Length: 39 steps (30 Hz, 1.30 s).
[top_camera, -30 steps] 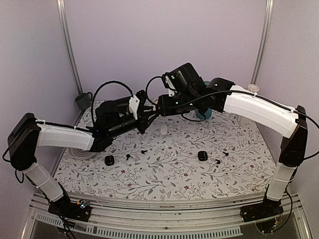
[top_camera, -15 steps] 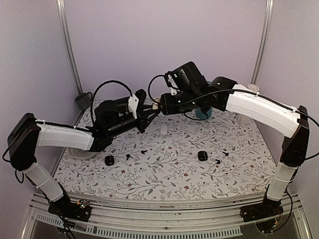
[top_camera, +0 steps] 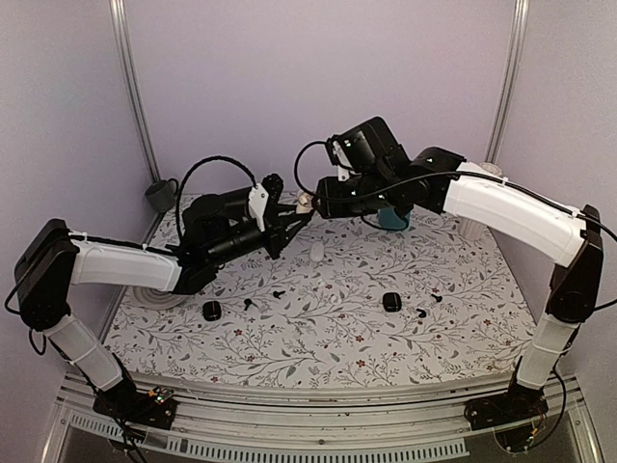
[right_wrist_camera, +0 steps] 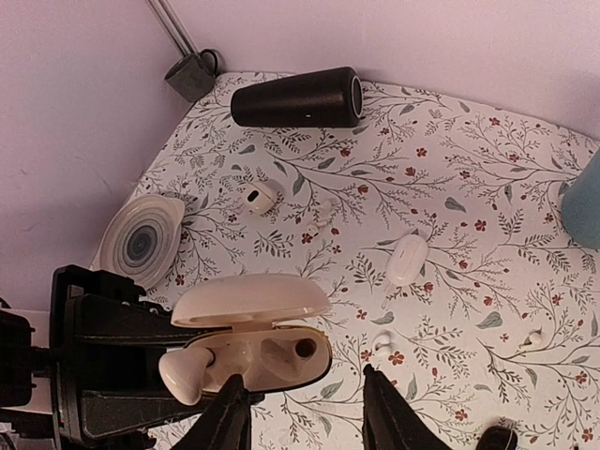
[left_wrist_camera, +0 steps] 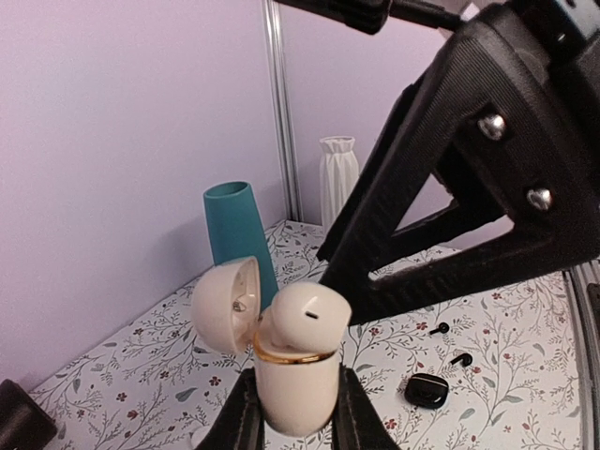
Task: Insert the wireless bluetooth earbuds into the charging case
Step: Adjust the left earbud in the left side groove of the charging case.
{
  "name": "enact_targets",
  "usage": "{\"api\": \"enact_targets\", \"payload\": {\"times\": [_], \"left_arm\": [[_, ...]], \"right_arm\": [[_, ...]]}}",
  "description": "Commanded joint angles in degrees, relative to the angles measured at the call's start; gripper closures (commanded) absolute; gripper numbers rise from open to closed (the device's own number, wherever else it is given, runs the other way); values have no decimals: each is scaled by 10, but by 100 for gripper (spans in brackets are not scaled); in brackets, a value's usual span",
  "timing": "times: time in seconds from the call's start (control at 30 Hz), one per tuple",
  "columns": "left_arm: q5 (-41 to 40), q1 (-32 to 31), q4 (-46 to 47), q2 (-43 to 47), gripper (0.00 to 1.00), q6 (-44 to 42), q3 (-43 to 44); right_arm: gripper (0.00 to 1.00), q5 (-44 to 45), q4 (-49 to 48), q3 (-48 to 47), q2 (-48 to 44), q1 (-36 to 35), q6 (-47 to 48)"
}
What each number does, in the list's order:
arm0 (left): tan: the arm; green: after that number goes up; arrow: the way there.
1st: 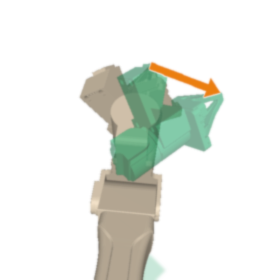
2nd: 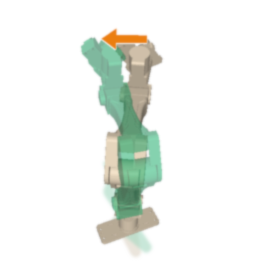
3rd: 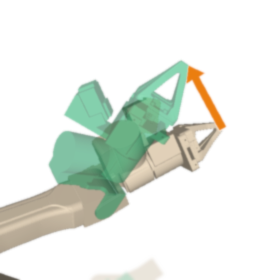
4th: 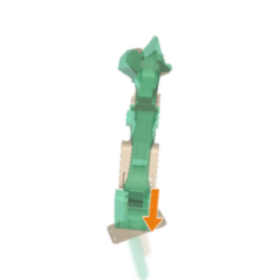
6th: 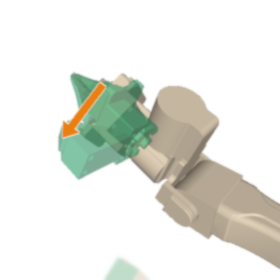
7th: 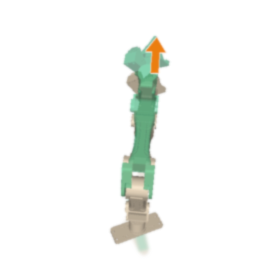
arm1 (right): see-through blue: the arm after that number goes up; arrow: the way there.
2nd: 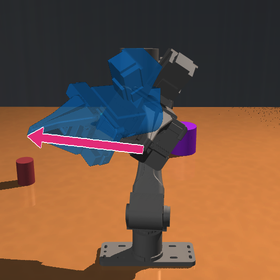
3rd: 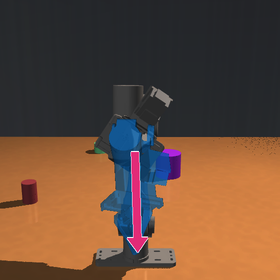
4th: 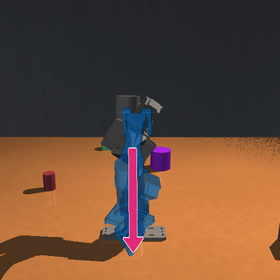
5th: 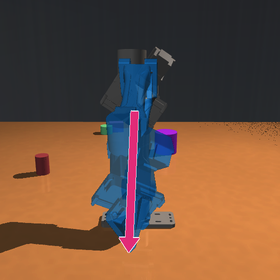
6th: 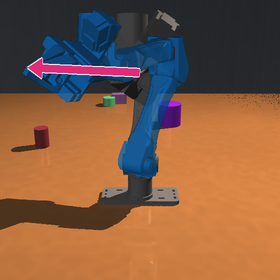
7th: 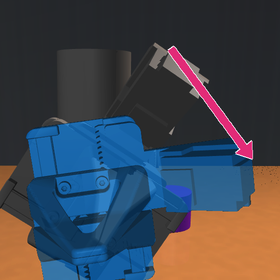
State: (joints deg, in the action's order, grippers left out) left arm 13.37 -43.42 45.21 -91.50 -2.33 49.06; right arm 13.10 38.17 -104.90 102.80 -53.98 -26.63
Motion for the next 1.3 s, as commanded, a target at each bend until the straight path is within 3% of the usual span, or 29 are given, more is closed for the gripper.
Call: {"api": "enact_targets", "payload": {"times": [0.0, 0.3, 1.27], "left_arm": [[7, 3, 18, 12, 100, 0, 3], [10, 4, 16, 9, 100, 2, 7], [12, 4, 17, 14, 100, 3, 5]], "right_arm": [[59, -1, -24, 30, -47, 0, -5], [58, -23, -64, 42, -59, -17, 15], [58, -25, -23, -22, 3, -17, 23]]}}
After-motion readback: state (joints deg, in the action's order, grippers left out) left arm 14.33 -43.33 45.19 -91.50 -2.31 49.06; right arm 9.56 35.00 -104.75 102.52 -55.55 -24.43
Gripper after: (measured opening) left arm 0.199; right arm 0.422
